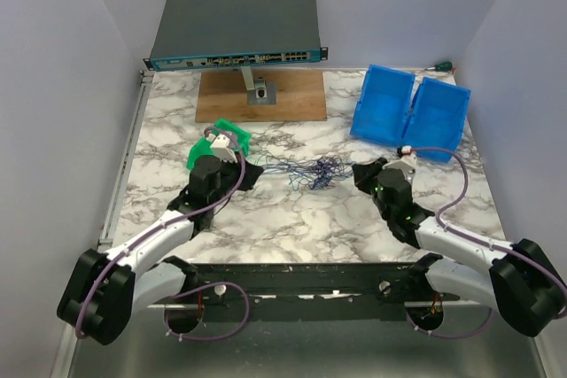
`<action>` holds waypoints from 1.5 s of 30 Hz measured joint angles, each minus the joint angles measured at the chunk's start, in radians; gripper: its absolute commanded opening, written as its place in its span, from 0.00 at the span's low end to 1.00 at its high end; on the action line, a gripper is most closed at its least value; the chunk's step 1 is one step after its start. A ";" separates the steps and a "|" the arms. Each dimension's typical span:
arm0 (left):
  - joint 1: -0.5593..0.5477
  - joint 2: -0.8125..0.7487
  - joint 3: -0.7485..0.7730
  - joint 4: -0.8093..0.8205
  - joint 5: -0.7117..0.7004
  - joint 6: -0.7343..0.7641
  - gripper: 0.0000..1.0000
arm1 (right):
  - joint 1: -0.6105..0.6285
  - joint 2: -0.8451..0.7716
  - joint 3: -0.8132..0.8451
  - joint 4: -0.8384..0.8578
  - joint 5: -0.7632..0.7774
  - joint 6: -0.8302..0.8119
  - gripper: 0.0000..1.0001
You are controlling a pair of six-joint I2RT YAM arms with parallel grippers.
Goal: Untangle the cables
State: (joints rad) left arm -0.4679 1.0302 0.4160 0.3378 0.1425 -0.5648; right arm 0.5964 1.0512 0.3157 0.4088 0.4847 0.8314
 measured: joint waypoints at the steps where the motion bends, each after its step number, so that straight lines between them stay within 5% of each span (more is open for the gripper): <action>1: 0.009 0.019 0.001 0.012 0.015 0.007 0.10 | -0.008 0.014 0.000 0.023 -0.034 -0.040 0.09; 4: 0.029 0.110 0.038 0.020 0.092 0.034 0.60 | -0.034 0.079 0.000 0.107 -0.164 -0.141 0.08; 8: 0.023 0.213 0.073 0.049 0.199 0.056 0.79 | -0.045 0.175 0.000 0.225 -0.389 -0.222 0.06; 16: -0.096 0.378 0.249 -0.027 0.271 0.137 0.80 | -0.045 0.303 0.024 0.324 -0.629 -0.240 0.04; 26: -0.154 0.521 0.374 -0.129 0.335 0.180 0.75 | -0.046 0.338 0.039 0.350 -0.692 -0.237 0.03; 30: -0.153 0.460 0.328 -0.121 0.291 0.177 0.80 | -0.046 0.338 0.048 0.338 -0.677 -0.233 0.03; 36: -0.149 0.121 0.122 -0.055 0.183 0.204 0.86 | -0.046 0.338 0.058 0.323 -0.655 -0.230 0.03; 45: -0.206 0.145 0.139 -0.044 0.126 0.302 0.89 | -0.046 0.350 0.060 0.320 -0.655 -0.228 0.03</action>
State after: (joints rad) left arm -0.6739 1.1748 0.5549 0.2939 0.2684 -0.2626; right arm 0.5503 1.4010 0.3752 0.7284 -0.1699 0.6033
